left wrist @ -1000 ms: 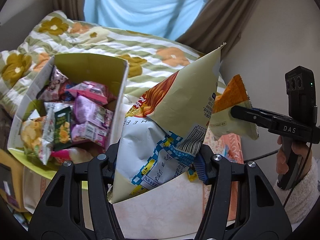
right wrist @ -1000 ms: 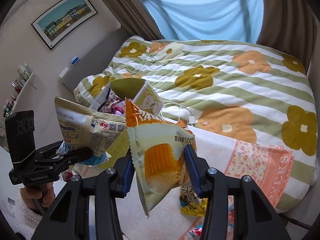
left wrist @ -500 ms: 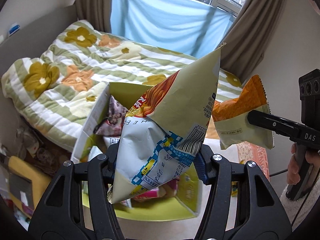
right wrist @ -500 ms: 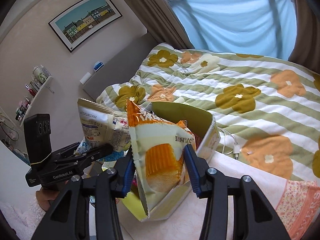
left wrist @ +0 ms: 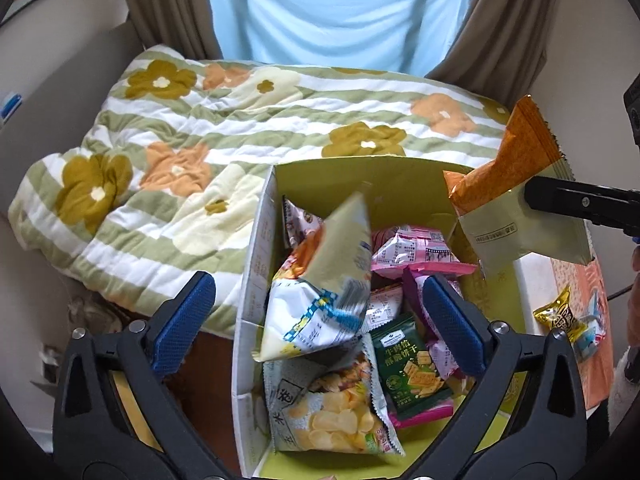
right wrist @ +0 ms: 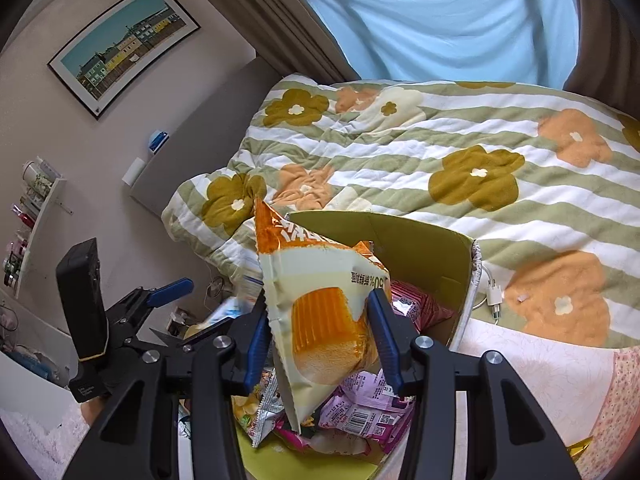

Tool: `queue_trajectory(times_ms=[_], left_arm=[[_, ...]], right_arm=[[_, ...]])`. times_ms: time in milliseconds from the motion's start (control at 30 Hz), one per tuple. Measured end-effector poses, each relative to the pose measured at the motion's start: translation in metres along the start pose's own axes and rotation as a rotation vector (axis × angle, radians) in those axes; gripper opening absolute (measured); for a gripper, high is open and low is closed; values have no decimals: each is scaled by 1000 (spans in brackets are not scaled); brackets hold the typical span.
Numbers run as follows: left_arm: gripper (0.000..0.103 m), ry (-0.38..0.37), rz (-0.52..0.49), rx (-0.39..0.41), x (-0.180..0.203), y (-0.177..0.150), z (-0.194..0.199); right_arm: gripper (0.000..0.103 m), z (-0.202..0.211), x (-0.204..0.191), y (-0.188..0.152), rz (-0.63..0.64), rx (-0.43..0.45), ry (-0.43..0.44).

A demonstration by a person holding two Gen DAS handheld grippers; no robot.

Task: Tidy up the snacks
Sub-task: 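Carry both bags into the yellow box and open both tools, then grasp the gold Pillows bag with the left tool while the right tool grasps the shrimp flakes bag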

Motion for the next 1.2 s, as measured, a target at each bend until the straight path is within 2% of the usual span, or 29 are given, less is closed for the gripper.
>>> queue_trajectory(times_ms=[167, 267, 433, 467, 600, 900, 1200], left_arm=[[103, -26, 14, -4, -4, -18, 12], [103, -58, 49, -1, -6, -31, 19], [103, -69, 89, -9, -8, -43, 23], [103, -61, 91, -9, -7, -45, 24], [103, -53, 107, -5, -6, -55, 31], [103, -59, 93, 14, 3, -68, 44], [103, -82, 3, 58, 20, -69, 66]], right_arm=[[43, -9, -3, -1, -15, -11, -28], [43, -11, -10, 1, 11, -23, -48], [47, -14, -25, 2, 74, -36, -83], [52, -15, -28, 1, 87, -37, -91], [84, -7, -35, -12, 97, 11, -73], [84, 16, -30, -40, 39, 61, -85], [84, 46, -41, -62, 19, 136, -147]])
Point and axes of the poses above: each gripper's, at about its wrist camera, not at the fingertips, and z roughly against the way its jaws point, x to its right, y to its top, the point moved 3 cm from there along -z, roughly the way its jaws point, and after that the axes turned 11 degrees about -x, right-handed, at the moved point
